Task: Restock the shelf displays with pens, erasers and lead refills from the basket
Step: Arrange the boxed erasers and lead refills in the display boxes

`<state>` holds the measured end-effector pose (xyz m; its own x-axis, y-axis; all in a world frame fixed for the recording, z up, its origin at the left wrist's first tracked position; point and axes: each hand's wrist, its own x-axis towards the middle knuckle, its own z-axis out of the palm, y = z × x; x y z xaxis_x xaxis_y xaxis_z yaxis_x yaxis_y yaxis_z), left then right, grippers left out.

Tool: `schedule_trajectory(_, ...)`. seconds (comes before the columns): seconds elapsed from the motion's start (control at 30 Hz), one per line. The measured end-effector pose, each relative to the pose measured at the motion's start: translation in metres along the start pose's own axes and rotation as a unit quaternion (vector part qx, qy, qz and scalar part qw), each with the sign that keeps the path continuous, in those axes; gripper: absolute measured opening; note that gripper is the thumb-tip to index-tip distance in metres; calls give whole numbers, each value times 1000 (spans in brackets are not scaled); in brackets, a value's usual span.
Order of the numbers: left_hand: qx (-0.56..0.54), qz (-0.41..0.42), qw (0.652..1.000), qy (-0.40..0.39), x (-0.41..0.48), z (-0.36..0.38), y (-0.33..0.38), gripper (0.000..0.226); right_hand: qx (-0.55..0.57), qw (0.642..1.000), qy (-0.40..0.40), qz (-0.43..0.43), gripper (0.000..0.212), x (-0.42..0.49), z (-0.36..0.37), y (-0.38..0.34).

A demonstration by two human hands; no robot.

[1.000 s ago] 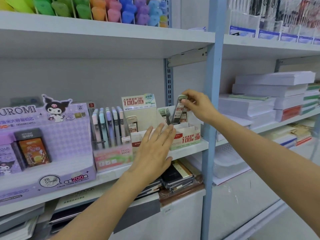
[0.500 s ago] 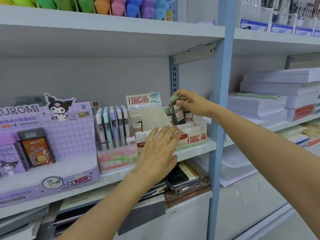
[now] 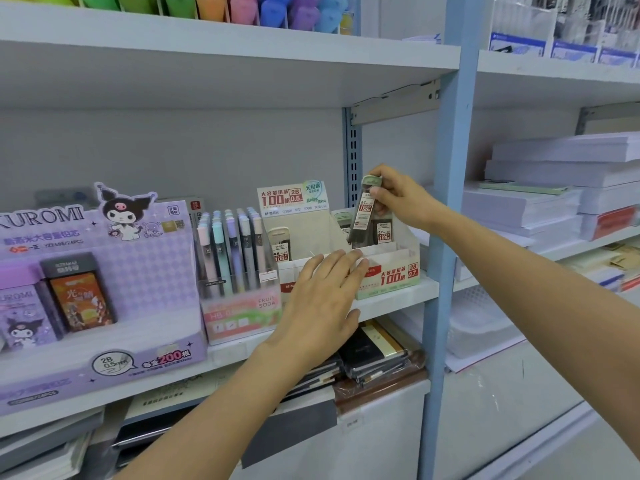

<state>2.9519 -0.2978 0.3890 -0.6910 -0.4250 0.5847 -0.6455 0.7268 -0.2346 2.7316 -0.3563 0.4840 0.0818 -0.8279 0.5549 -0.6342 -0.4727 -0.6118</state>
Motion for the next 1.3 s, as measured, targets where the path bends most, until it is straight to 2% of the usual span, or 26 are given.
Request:
schedule_trajectory(0.2,8,-1,1000,-4,-1,0,0,70,29,995,89,-28,9,-2,-10,1)
schedule_trajectory(0.37,12,0,1000,-3,-1,1,-1,70,-6,1000,21,-6,11,-10,-2,5)
schedule_trajectory(0.43,12,-2,1000,-3,-2,2,0,70,-34,999,21,-17,12,-13,5,5)
schedule_trajectory(0.63,15,1,1000,-10,-2,2,0,69,6,991,128,-31,6,-11,-14,-4)
schedule_trajectory(0.8,19,-2,1000,-9,-2,3,0,68,-119,988,91,-32,13,-15,-11,-2)
schedule_trajectory(1.03,14,1,1000,-9,-2,3,-1,68,-51,996,67,-16,11,-16,5,2)
schedule_trajectory(1.3,18,0,1000,-17,-2,4,-1,68,-83,996,14,9,9,-7,4,1)
